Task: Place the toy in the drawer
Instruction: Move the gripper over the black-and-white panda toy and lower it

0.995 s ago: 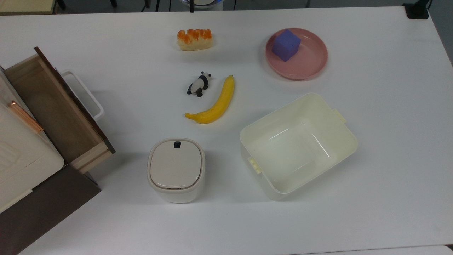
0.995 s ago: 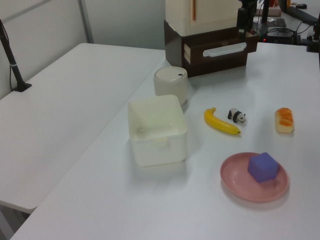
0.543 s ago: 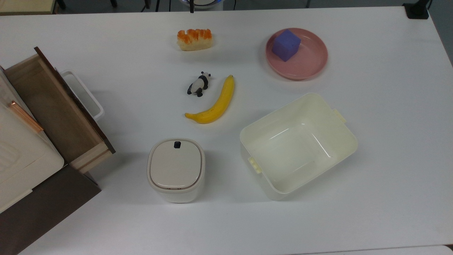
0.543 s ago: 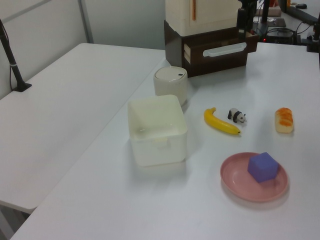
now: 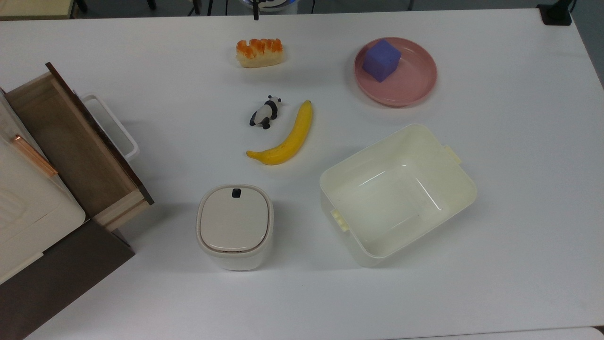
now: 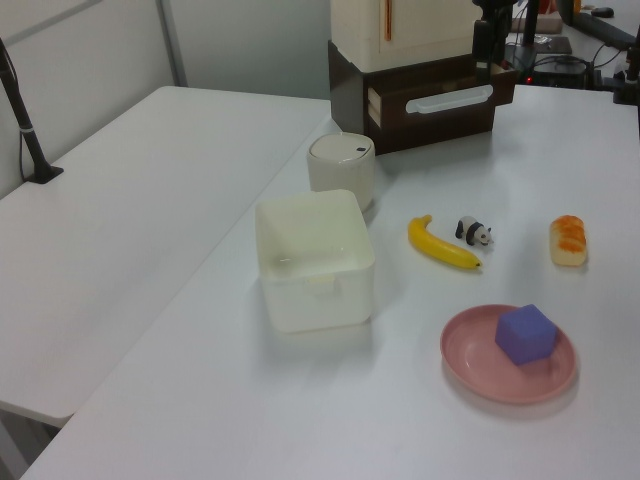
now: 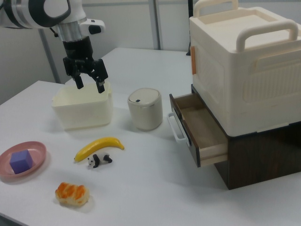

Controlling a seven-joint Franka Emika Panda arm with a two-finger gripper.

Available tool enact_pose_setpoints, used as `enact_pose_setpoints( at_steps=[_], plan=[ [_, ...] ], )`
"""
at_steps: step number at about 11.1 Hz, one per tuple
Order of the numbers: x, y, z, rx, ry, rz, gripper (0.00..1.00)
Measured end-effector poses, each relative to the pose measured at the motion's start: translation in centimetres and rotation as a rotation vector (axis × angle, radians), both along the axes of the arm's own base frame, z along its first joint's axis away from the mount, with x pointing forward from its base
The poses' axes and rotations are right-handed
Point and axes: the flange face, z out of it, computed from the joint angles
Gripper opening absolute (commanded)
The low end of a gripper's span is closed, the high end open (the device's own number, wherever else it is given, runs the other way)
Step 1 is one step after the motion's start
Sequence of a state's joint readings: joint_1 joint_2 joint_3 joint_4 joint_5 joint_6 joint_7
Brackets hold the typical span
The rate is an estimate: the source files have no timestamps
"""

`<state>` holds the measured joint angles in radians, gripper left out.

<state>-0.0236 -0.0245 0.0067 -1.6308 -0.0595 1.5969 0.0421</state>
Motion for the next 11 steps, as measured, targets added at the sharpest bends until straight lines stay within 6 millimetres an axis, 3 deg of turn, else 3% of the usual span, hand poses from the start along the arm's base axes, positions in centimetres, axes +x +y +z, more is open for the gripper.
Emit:
enact_pose_setpoints(
  at_steps=[11],
  plan=[
    [0.9,0.0,-3.7,0.001,0.007,0.007,1.00]
  ],
)
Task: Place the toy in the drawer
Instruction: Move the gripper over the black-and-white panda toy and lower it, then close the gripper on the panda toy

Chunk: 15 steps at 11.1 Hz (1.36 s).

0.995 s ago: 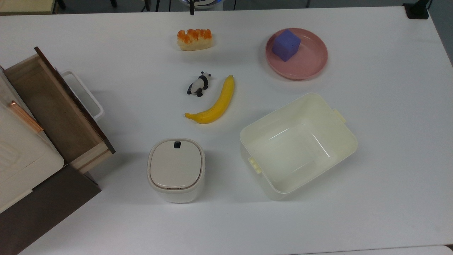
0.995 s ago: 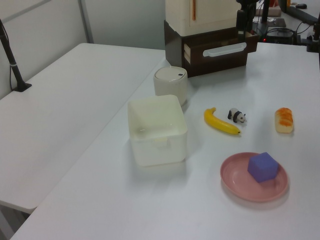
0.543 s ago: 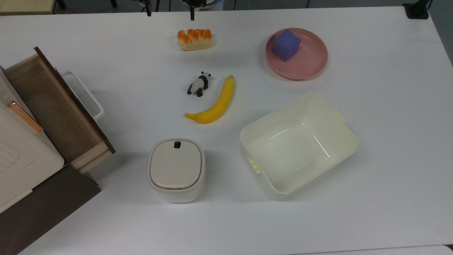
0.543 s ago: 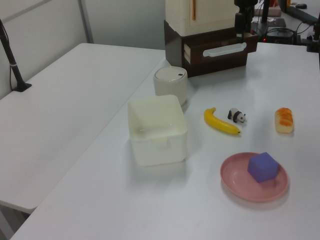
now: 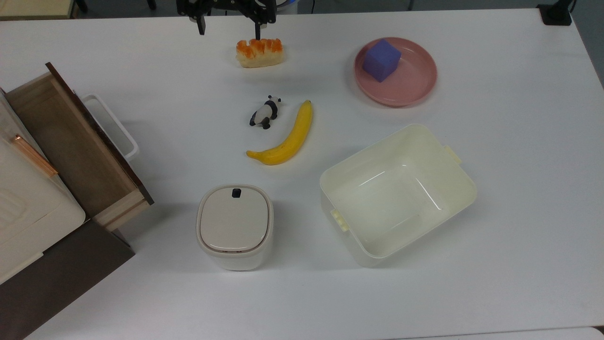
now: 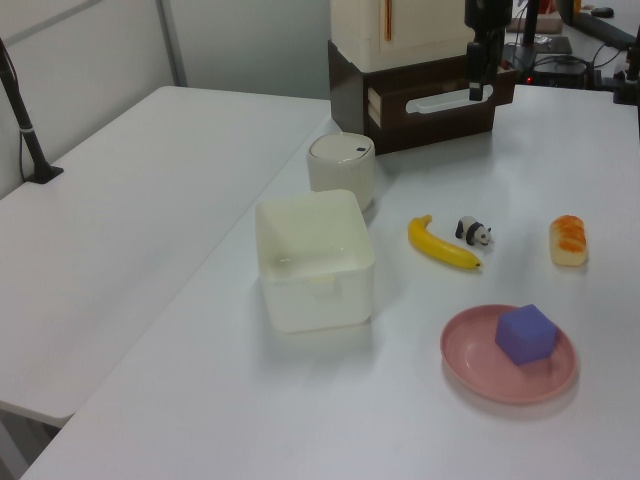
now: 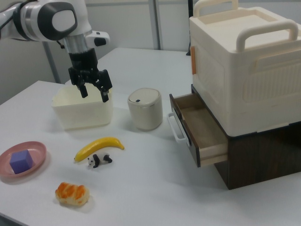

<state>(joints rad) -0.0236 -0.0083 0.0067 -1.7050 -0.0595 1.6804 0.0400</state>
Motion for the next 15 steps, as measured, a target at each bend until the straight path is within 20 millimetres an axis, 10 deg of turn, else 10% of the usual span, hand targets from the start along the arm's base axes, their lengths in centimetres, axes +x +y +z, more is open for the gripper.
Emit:
enact_pose_setpoints(
  at_steps=[9,15],
  plan=[
    [-0.7,0.2,-7.1,0.017,0.068,-0.037,1.00],
    [-1.6,0.8,-15.6,0.024,0.064,-0.215,1.00]
  ],
)
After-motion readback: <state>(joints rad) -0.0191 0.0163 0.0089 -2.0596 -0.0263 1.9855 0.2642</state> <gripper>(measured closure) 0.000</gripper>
